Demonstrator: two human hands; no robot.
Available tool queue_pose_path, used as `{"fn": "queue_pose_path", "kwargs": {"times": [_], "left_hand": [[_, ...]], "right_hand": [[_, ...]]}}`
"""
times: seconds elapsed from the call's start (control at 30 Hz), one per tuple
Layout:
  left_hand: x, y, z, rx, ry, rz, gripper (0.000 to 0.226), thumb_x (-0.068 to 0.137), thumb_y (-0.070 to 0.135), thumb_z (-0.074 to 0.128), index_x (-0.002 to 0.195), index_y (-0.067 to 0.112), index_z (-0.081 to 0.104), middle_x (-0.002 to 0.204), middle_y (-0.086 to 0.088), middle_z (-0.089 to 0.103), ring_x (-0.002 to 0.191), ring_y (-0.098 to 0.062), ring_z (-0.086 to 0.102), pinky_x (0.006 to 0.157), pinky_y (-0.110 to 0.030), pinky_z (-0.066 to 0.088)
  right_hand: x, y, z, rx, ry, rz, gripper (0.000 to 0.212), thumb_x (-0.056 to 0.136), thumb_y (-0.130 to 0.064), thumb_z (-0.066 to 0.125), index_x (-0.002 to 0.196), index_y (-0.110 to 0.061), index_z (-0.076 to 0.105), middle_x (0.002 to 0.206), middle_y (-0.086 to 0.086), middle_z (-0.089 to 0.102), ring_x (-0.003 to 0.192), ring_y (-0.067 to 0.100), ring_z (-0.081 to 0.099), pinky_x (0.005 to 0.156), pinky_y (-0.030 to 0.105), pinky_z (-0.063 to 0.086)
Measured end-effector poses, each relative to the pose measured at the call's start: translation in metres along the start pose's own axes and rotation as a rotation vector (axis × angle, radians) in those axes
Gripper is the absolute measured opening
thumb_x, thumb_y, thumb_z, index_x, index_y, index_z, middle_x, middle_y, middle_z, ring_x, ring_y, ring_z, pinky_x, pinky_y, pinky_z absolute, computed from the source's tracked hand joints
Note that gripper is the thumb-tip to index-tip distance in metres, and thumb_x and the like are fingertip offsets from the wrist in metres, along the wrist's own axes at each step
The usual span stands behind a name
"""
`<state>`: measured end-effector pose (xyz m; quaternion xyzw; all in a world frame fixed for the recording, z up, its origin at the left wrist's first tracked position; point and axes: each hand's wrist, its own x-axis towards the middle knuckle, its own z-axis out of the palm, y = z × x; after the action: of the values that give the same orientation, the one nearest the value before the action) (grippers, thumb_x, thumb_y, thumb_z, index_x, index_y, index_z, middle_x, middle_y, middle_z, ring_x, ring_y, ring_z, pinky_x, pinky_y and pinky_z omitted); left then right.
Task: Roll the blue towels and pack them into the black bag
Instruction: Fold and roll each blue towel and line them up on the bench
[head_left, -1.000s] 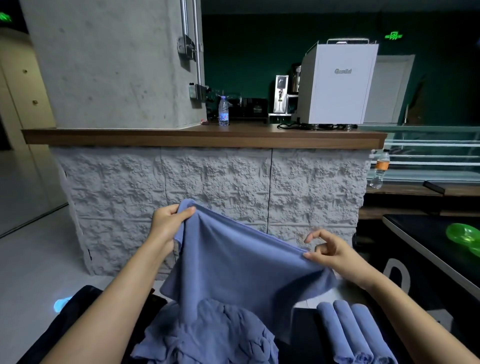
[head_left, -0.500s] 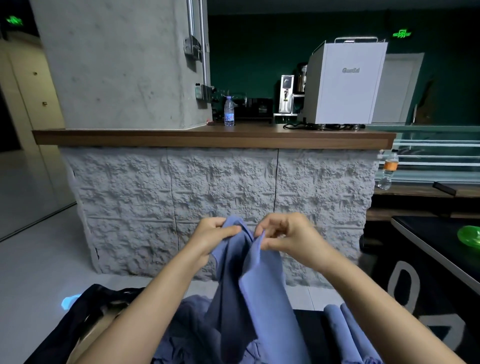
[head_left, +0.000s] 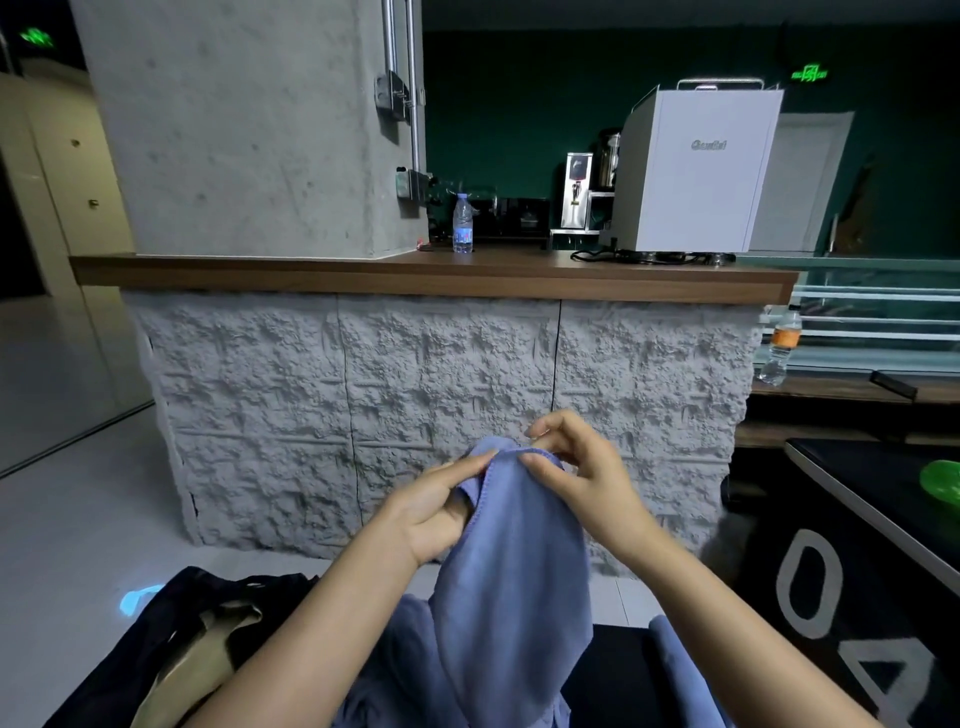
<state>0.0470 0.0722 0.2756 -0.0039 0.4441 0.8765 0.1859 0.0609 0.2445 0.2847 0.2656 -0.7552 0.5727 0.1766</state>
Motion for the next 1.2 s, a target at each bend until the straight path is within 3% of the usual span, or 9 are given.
{"fn": "queue_pose_path", "kwargs": {"times": [0.1,0.27,0.43,0.57,0.73,0.83,0.9,1.1,1.2], "left_hand": [[0.001,0.003,0.002,-0.087,0.025,0.042,0.06,0.073,0.007,0.068,0.129,-0.005,0.049,0.126,-0.023,0.057,0.113,-0.032,0.058,0.08,-0.041,0.057],[-0.004,0.003,0.01,0.052,0.061,0.197,0.016,0.079,-0.007,0.06,0.093,0.002,0.061,0.08,-0.016,0.069,0.065,-0.02,0.069,0.057,-0.026,0.057],[-0.007,-0.001,0.013,0.175,-0.008,0.28,0.025,0.081,-0.006,0.057,0.104,0.003,0.062,0.093,-0.014,0.071,0.076,-0.016,0.069,0.071,-0.023,0.057],[-0.016,-0.002,0.016,0.28,-0.025,0.347,0.027,0.084,-0.006,0.056,0.11,0.001,0.063,0.106,-0.016,0.07,0.092,-0.02,0.068,0.084,-0.028,0.054],[-0.026,-0.007,0.021,0.482,-0.028,0.388,0.03,0.089,-0.005,0.047,0.109,0.007,0.067,0.106,-0.007,0.072,0.099,-0.016,0.066,0.089,-0.026,0.051],[-0.026,-0.012,0.024,0.514,-0.031,0.416,0.026,0.094,0.008,0.047,0.106,0.008,0.07,0.108,-0.007,0.071,0.108,-0.021,0.063,0.098,-0.036,0.044],[-0.025,-0.014,0.024,0.543,-0.015,0.473,0.025,0.094,0.021,0.053,0.105,0.007,0.07,0.106,-0.009,0.072,0.105,-0.021,0.063,0.095,-0.035,0.044],[-0.008,0.007,0.015,0.518,0.142,0.549,0.015,0.089,0.015,0.059,0.094,0.005,0.069,0.085,-0.007,0.074,0.079,-0.016,0.067,0.072,-0.024,0.053],[0.009,0.036,0.002,0.519,0.224,0.533,0.014,0.091,0.019,0.057,0.093,0.012,0.069,0.09,-0.003,0.072,0.083,-0.015,0.064,0.081,-0.028,0.05]], "right_hand": [[-0.003,-0.005,-0.001,0.086,-0.04,0.009,0.009,0.086,-0.012,0.063,0.092,-0.015,0.069,0.083,-0.005,0.068,0.074,0.006,0.055,0.07,0.016,0.041],[-0.002,-0.016,0.0,0.197,-0.07,0.07,0.008,0.084,-0.006,0.067,0.078,-0.01,0.068,0.073,0.001,0.063,0.066,0.004,0.051,0.063,0.013,0.041],[0.004,-0.021,0.006,0.141,-0.076,0.056,0.004,0.085,-0.009,0.067,0.083,-0.006,0.068,0.078,0.0,0.067,0.074,0.005,0.056,0.07,0.017,0.044],[0.007,-0.012,0.007,0.104,0.007,0.067,0.007,0.086,-0.016,0.068,0.08,-0.014,0.066,0.069,0.001,0.058,0.067,0.013,0.047,0.063,0.028,0.037],[0.007,-0.006,0.008,0.146,0.046,0.083,0.011,0.085,-0.023,0.07,0.078,-0.018,0.062,0.066,0.006,0.053,0.063,0.015,0.044,0.057,0.029,0.033],[0.008,-0.001,0.011,0.121,0.075,0.086,0.012,0.084,-0.021,0.071,0.077,-0.016,0.062,0.063,0.003,0.052,0.06,0.011,0.043,0.055,0.024,0.033],[0.008,0.001,0.013,0.114,0.09,0.081,0.013,0.084,-0.017,0.071,0.077,-0.014,0.06,0.059,-0.002,0.049,0.056,0.006,0.039,0.051,0.018,0.03],[-0.001,0.005,0.006,0.299,-0.043,0.06,0.015,0.086,-0.017,0.068,0.076,-0.014,0.058,0.054,0.001,0.042,0.055,0.012,0.032,0.052,0.023,0.025],[-0.014,0.012,0.005,0.278,-0.096,0.075,0.015,0.076,-0.029,0.073,0.074,-0.02,0.061,0.056,0.005,0.045,0.055,0.011,0.036,0.053,0.018,0.029]]}}
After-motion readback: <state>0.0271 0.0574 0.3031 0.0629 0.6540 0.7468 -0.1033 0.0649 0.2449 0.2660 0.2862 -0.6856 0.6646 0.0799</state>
